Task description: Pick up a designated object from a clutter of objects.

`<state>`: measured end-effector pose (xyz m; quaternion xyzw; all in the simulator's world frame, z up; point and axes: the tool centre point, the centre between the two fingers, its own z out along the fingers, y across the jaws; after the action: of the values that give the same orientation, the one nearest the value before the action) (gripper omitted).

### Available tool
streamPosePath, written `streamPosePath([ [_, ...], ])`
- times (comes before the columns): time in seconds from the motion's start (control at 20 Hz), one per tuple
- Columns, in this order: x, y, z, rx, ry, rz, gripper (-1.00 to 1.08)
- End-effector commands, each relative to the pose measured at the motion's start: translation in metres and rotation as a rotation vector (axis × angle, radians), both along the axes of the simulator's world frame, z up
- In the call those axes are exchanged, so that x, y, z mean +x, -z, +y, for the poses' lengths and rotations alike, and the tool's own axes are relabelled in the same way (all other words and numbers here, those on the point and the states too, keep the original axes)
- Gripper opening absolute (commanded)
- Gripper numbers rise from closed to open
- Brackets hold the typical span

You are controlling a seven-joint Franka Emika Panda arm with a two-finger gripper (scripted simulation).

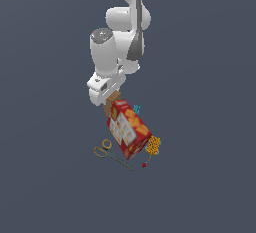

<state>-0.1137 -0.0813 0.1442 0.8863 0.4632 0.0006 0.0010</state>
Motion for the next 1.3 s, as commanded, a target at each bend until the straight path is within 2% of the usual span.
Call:
streamPosePath([
  [0.0, -0.001, 0.001, 0.0, 0.0, -0.001, 0.002, -1.0],
  [0.7, 0.004, -0.013, 0.001, -0.001, 0.0, 0.0, -1.0],
  [1.25, 0.024, -0.077, 0.008, -0.001, 0.0, 0.0, -1.0],
])
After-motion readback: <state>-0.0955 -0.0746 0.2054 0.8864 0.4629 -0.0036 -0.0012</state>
